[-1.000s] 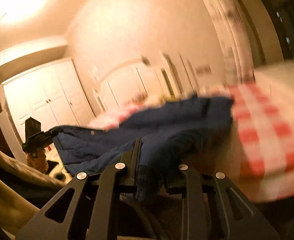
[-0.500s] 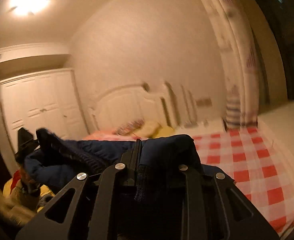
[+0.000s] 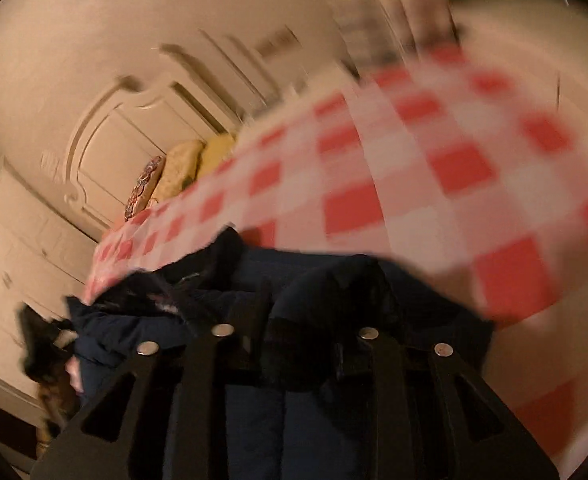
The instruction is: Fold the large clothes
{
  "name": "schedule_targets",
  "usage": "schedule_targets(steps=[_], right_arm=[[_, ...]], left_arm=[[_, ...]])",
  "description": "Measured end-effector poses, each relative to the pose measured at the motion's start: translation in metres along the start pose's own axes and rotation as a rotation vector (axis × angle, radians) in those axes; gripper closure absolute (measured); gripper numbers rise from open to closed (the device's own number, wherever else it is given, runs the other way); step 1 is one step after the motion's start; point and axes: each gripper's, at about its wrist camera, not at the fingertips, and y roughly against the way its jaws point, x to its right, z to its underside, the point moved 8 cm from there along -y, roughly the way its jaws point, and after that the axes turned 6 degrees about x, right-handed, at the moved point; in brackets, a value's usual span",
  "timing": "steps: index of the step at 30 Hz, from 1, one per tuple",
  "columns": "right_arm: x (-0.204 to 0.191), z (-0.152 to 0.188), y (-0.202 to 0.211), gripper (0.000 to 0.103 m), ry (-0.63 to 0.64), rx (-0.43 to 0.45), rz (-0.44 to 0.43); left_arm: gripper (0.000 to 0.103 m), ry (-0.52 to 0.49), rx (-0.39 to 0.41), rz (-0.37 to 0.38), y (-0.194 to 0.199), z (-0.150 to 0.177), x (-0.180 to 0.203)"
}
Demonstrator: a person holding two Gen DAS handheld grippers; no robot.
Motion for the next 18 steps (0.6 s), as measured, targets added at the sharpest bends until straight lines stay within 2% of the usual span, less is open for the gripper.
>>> schedule_targets(steps=[1,3,4,6,9,11,12,13,15,16,17,18], right_arm=[[0.006,0.0,-0.003,0.074,-0.029,-0.017,-0.017],[0.006,-0.003,0.004,0.073,-0.047,-0.012,-0.075],[0.003,-0.004,0.01,0.071,-0.037,-0.002,-0.097],[0.0,-0.01,0.023,0.07,-0.001,0.03,-0.128],[-0.001,-0.016,0.03,0.069,0.013,0.039,-0.176],[0.001,-0.02,0.034,0.068,-0.009,0.048,-0.224],[0.003,-0.022,0.036,0.061,-0.037,0.057,-0.259],[0.003,-0.025,0.039,0.038,-0.082,0.063,-0.309],[0.008,-0.03,0.046,0.004,-0.206,0.094,-0.421],[0.014,-0.034,0.055,0.004,-0.288,0.138,-0.494],[0.02,-0.038,0.06,0.004,-0.322,0.164,-0.513],[0.023,-0.04,0.062,0.004,-0.297,0.175,-0.455]], left_arm=[[0.036,0.016,0.017,0.01,0.004,-0.006,-0.004],[0.013,0.019,0.129,-0.013,0.031,-0.025,-0.015],[0.011,0.005,0.168,-0.018,0.041,-0.032,-0.018],[0.011,-0.036,0.174,-0.029,0.055,-0.04,-0.021],[0.011,-0.129,0.132,-0.05,0.06,-0.038,-0.019],[0.011,-0.212,0.069,-0.063,0.055,-0.025,-0.015],[0.011,-0.239,0.039,-0.062,0.051,-0.018,-0.012],[0.011,-0.257,0.017,-0.061,0.046,-0.012,-0.009],[0.011,-0.284,-0.03,-0.061,0.033,-0.001,-0.007],[0.011,-0.286,-0.041,-0.058,0.025,0.002,-0.006],[0.011,-0.285,-0.053,-0.052,0.02,0.005,-0.006],[0.011,-0.28,-0.067,-0.049,0.014,0.007,-0.006]])
